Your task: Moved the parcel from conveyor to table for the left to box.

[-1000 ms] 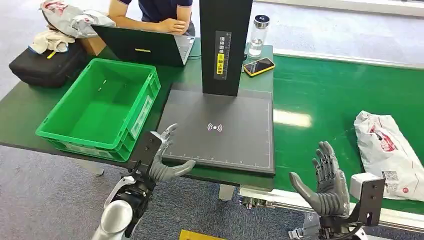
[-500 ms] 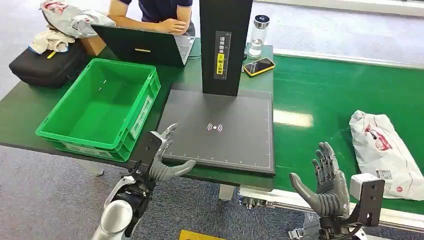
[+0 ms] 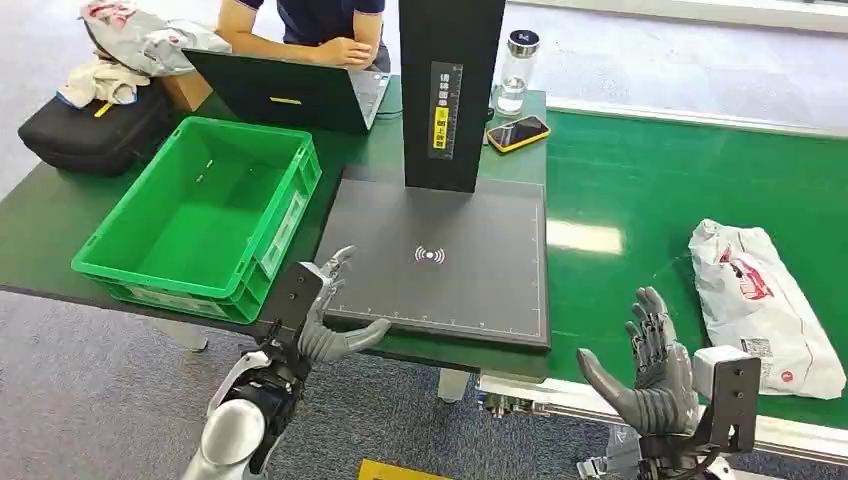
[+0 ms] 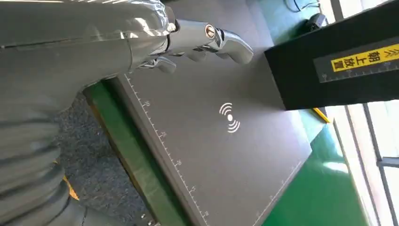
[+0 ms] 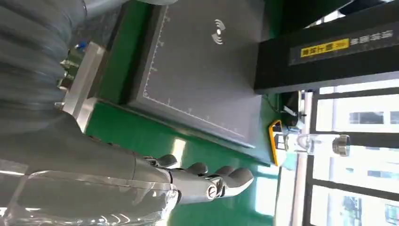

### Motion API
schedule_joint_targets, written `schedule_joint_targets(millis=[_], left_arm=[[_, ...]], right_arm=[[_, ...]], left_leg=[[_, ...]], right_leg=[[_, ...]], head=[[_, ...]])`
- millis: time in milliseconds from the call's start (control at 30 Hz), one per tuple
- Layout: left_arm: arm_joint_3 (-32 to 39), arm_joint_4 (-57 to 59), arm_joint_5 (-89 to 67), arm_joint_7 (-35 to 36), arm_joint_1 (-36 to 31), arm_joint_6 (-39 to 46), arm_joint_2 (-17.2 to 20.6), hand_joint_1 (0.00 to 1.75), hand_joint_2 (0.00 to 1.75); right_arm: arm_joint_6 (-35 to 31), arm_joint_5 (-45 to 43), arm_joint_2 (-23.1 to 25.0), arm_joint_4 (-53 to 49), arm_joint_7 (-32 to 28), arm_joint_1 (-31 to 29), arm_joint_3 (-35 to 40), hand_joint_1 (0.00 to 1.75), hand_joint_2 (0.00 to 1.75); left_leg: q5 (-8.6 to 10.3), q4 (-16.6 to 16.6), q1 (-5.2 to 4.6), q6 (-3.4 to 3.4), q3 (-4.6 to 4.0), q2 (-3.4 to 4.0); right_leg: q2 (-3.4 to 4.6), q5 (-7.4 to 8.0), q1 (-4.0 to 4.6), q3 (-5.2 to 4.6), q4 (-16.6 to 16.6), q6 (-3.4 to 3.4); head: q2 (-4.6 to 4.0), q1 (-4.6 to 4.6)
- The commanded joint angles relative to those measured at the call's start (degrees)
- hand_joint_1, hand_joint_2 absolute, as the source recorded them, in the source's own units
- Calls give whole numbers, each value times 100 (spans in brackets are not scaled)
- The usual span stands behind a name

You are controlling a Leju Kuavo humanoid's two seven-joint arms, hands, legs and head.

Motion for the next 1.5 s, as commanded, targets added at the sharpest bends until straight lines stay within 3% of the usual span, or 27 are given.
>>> schedule_joint_targets(millis=[33, 100, 267, 1167, 1233, 1267, 1333, 1367, 1433, 1500], left_arm=[[-61, 607, 102, -151, -405, -122, 156, 0, 175], [-82, 693, 129, -194, -456, -96, 132, 0, 175], [-111, 700, 121, -192, -487, -96, 92, 0, 175], [-67, 709, 93, -185, -556, -120, 64, 0, 175], [-53, 715, 75, -181, -572, -151, 68, 0, 175], [-75, 747, 70, -180, -609, -159, 98, 0, 175], [-107, 904, 108, -189, -708, -182, 129, 0, 175], [-118, 951, 116, -195, -734, -184, 124, 0, 175], [-125, 958, 117, -195, -736, -183, 120, 0, 175], [-168, 1015, 127, -209, -788, -218, 106, 0, 175]], right_arm=[[-275, -549, -2616, 1966, 559, -1034, -2035, 0, 175], [-29, -484, -2851, 2523, 456, -1370, -2388, 0, 175], [-89, -588, -2957, 2805, 496, -1477, -2514, 0, 175], [-133, -553, -3082, 2987, 486, -1444, -2457, 0, 175], [-167, -377, -3240, 3035, 604, -1471, -2360, 0, 175], [-45, 441, -3978, 3335, 1203, -1431, -1582, 0, 175], [481, 1382, -4631, 4425, 1494, -2851, -854, 0, 175], [568, 1465, -4721, 4727, 1476, -3208, -740, 0, 175], [576, 1479, -4725, 4770, 1462, -3231, -732, 0, 175], [762, 1657, -4933, 4609, 1550, -2977, -598, 0, 175]], left_leg=[[10, -11, -3, 10, 9, -18], [13, -9, -3, 16, 13, -32], [2, -5, -21, 27, 7, -2], [0, -13, -23, 23, 9, 4], [1, -11, -23, 23, 6, 3], [0, -7, -26, 26, 0, 1], [-5, 3, -34, 29, -5, 35], [-7, 6, -39, 30, -3, 62], [-8, 2, -36, 30, -14, 84], [8, -10, -39, 34, -8, 52]], right_leg=[[-16, 10, -2, 24, -26, 4], [-30, 13, -2, 33, -39, 12], [4, 26, -22, 22, -30, 23], [7, 18, -23, 9, -27, 15], [6, 18, -24, 5, -24, 15], [4, 16, -27, -1, -18, 19], [38, 21, -35, -19, -5, 23], [65, 26, -39, -26, -1, 23], [88, 35, -37, -23, 0, 23], [62, 41, -42, -23, -17, 35]], head=[[0, 0], [0, 0], [0, 4], [0, 2], [0, 2], [0, 2], [0, 2], [0, 2], [0, 0], [0, 2]])
